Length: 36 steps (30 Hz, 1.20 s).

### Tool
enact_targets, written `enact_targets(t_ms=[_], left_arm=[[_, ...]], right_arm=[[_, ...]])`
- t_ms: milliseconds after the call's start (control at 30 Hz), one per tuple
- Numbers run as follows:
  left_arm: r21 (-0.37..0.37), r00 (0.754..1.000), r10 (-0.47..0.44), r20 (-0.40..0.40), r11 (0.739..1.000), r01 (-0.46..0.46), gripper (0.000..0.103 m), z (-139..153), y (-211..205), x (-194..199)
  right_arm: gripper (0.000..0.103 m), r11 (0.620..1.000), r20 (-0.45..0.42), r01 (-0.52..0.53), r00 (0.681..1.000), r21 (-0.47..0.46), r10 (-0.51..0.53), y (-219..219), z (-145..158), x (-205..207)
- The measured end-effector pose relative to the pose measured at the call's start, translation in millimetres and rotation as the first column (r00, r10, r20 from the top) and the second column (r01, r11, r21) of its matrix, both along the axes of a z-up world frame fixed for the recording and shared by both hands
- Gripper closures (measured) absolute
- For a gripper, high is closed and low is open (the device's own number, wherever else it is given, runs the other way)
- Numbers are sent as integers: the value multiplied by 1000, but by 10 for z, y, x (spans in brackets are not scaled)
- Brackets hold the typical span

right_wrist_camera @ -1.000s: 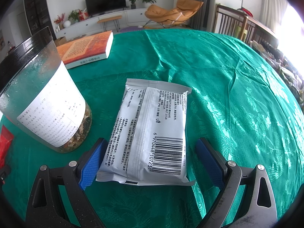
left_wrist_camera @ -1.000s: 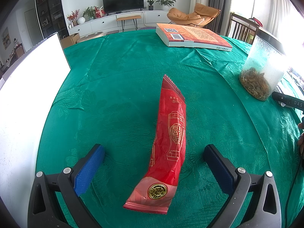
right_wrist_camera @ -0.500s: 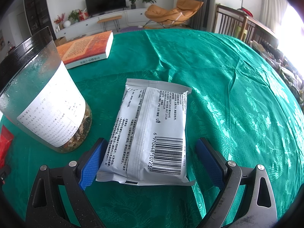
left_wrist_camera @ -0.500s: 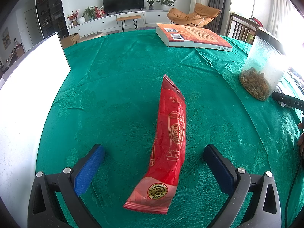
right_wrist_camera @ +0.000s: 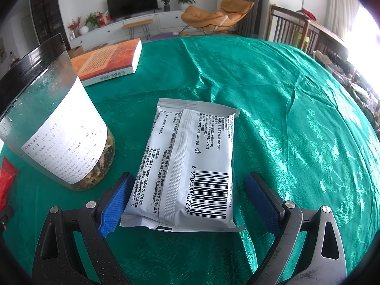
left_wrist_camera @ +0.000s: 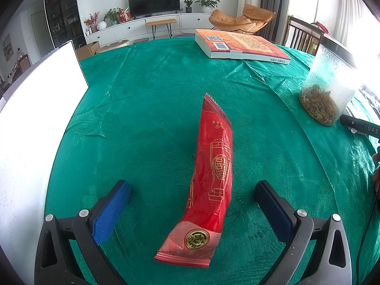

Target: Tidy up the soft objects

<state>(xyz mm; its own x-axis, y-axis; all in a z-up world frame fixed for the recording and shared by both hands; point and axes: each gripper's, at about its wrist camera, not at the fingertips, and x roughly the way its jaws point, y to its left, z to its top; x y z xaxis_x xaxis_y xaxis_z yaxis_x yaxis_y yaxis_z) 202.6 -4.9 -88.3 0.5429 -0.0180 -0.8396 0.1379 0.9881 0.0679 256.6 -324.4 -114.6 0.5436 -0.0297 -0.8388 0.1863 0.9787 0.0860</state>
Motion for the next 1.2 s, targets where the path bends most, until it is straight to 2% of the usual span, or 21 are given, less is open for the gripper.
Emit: enact_targets(t_ms=[267, 300, 400, 467, 533, 567, 600, 633, 667, 700, 767, 833, 967, 1100, 1200], left_arm=[[3, 1000, -3, -5, 1000, 3, 0, 0, -4, 2], [5, 1000, -12, -24, 1000, 12, 0, 6, -2, 13], [17, 989, -20, -147, 1000, 23, 0, 54, 17, 107], [10, 987, -18, -162, 1000, 20, 0, 104, 44, 87], [47, 987, -37, -155, 998, 45, 5, 134, 4, 50], [73, 987, -53, -151, 995, 65, 22, 134, -37, 29], [66, 986, -85, -144, 993, 96, 50, 148, -75, 11], [44, 983, -110, -146, 992, 118, 75, 165, -108, 1], [46, 981, -120, -155, 991, 129, 85, 175, -147, 6], [67, 982, -125, -143, 988, 136, 86, 201, -180, 7], [48, 986, -133, -99, 989, 139, 86, 319, -214, 15], [-36, 991, -126, -54, 992, 124, 86, 526, -181, 28], [-154, 994, -107, 37, 982, 112, 86, 1026, -67, -5], [-229, 993, -80, 84, 968, 98, 86, 1507, 303, -145], [-217, 992, -36, 119, 974, 61, 86, 1831, 788, -406]], right_arm=[[7, 1000, 1, 0, 1000, 0, 0, -1, 0, -2], [7, 1000, 1, 0, 1000, 0, 0, -2, 0, -4], [7, 1000, -1, -2, 1000, -4, 2, 2, -3, 0], [7, 1000, -5, -7, 1000, -6, 7, 2, -7, 14], [7, 1000, -50, -26, 998, 2, 26, -12, 3, 85], [7, 999, -92, -35, 995, 16, 36, -29, 13, 145], [7, 998, -124, -47, 991, 39, 51, -52, 30, 200], [12, 997, -127, -52, 990, 59, 59, -84, 60, 229], [33, 997, -137, -49, 989, 55, 56, -112, 90, 264], [34, 999, -153, -41, 987, 36, 46, -141, 120, 302], [37, 998, -154, -27, 987, 52, 34, -225, 196, 338], [37, 999, -106, -4, 994, 42, 8, -303, 397, 325], [37, 1000, -4, -8, 1000, 16, 8, -308, 983, 276], [37, 992, 49, -119, 992, 36, 117, 151, 1596, 196], [36, 965, 90, -254, 965, 68, 248, 851, 1971, 50]])
